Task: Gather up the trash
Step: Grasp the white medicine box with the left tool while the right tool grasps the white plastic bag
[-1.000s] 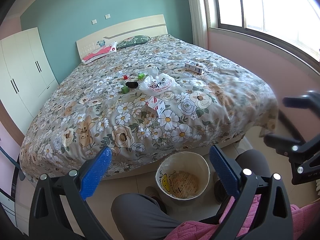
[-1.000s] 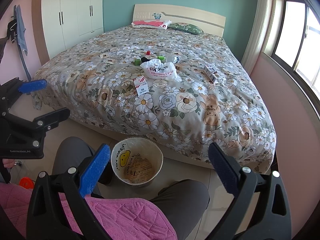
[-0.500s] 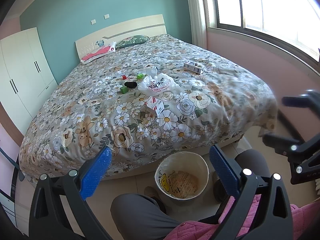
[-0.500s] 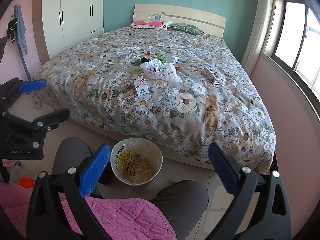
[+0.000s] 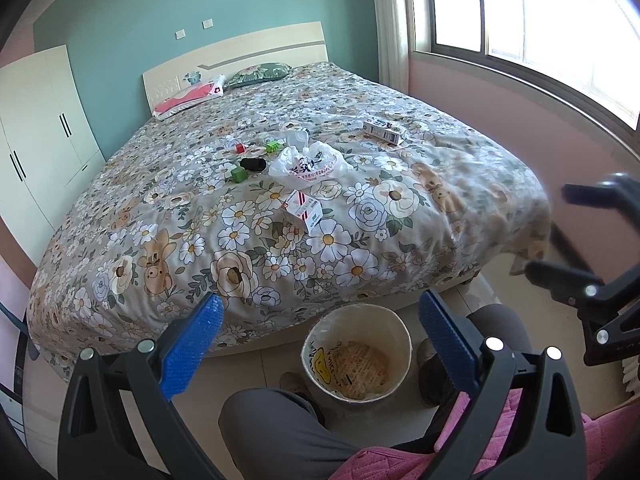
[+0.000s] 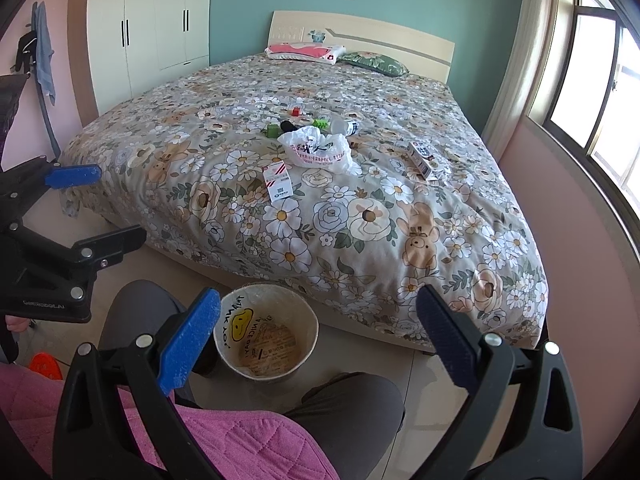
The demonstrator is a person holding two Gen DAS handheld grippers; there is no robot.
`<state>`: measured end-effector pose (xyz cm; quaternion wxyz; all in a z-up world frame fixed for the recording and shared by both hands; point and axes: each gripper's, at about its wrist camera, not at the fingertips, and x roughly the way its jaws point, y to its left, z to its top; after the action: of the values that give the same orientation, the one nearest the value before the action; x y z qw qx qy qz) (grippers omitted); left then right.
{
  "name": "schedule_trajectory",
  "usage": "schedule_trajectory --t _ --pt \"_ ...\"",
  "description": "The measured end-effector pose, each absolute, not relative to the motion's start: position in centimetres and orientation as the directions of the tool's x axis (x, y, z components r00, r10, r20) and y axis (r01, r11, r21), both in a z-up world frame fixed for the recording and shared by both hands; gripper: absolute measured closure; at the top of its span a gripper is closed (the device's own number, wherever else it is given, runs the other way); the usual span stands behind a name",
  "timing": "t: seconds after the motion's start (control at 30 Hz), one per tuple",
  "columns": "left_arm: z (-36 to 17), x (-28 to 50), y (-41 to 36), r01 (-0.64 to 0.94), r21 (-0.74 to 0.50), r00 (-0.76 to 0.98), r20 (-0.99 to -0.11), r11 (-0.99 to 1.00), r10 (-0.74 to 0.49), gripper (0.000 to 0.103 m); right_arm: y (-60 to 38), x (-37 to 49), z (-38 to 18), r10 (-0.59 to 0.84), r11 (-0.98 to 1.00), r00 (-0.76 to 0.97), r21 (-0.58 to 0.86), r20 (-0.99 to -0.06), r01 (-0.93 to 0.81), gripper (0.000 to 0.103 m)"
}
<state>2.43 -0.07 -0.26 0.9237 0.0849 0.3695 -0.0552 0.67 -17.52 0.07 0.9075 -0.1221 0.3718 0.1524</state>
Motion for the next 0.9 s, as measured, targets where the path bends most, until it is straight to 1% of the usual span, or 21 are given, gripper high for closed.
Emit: schedule_trajectory --t 0.13,0.47,0.73,0.9 --pt "-0.2 4.3 0.5 0.150 0.082 0.712 -0.700 0.985 -0.050 0.004 -17.5 2.7 0.5 0.186 0.923 0.687 -0.115 -0.702 -0.367 0.007" --pt "-2.5 11.0 1.5 0.106 -0.035 0.637 -0.765 0.994 -0.095 0.004 -16.7 10.2 0.4 0.194 0.903 0.687 -0.146 -0.700 -0.403 0.007" --pt "-5.6 17.6 2.1 0.046 -0.129 0.564 -0.815 0.991 -0.132 0.004 -15.6 19.7 -0.3 0.200 0.907 0.677 -0.128 -0.708 -0.402 0.007" --pt "-8.2 21.7 2.8 -0.016 -0.206 0.509 -0.844 0.978 -0.170 0.004 -15.2 26.7 -1.8 0.217 0.920 0.652 -0.071 -0.727 -0.385 0.007"
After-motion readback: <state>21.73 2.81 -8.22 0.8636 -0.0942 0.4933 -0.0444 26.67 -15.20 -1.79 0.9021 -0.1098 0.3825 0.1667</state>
